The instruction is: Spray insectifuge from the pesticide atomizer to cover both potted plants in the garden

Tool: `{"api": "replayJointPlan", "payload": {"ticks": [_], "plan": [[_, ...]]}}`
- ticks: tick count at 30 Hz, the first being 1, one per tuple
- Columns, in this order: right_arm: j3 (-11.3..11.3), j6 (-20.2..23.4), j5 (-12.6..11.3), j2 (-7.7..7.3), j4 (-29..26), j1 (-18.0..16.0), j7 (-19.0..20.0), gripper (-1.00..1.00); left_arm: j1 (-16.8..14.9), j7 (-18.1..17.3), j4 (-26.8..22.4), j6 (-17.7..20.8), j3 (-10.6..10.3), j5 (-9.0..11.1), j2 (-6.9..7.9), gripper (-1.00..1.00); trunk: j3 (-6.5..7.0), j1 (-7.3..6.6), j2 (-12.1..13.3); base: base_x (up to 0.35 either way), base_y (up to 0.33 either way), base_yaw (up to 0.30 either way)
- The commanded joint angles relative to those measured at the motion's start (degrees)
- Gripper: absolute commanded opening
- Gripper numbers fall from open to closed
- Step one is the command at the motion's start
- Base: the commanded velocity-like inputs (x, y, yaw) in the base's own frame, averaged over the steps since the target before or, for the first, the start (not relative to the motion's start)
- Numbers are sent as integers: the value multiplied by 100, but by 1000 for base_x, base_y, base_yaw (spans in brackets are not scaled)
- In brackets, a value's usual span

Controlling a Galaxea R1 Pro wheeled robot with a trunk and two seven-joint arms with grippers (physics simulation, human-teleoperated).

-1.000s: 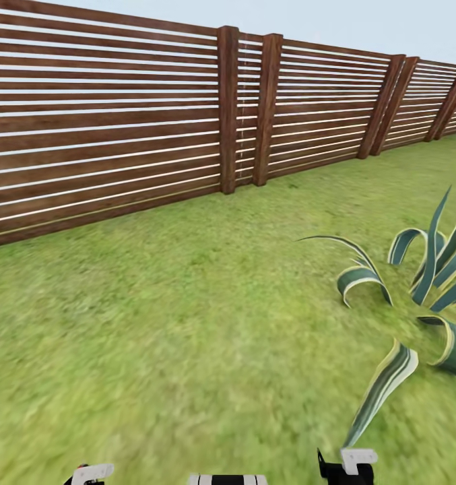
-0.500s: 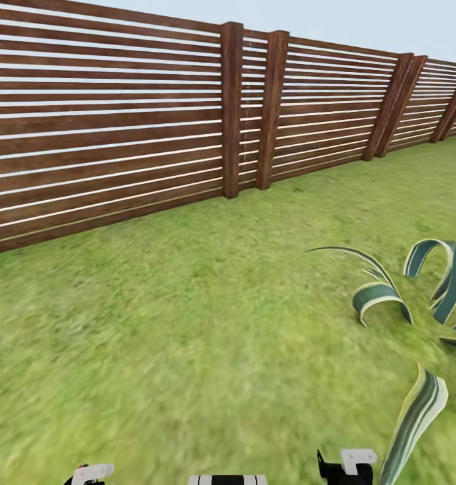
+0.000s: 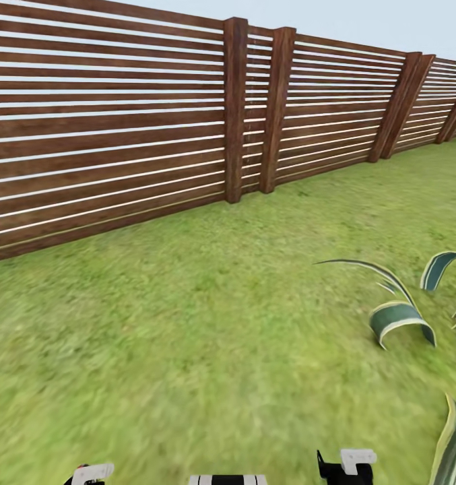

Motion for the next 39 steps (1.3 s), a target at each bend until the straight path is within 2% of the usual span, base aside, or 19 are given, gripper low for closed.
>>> {"api": "replayJointPlan", "payload": {"ticks": [1,39], "plan": [[51,-10,-29,0,4,-2,-21,100,-6,13,9,-29,36,-60,-2,-100,-4,2,-1,340,80,0],[51,-10,-25,0,3,-2,-21,100,-6,13,9,-22,36,-60,-1,-100,-4,2,-1,339,79,0]]}}
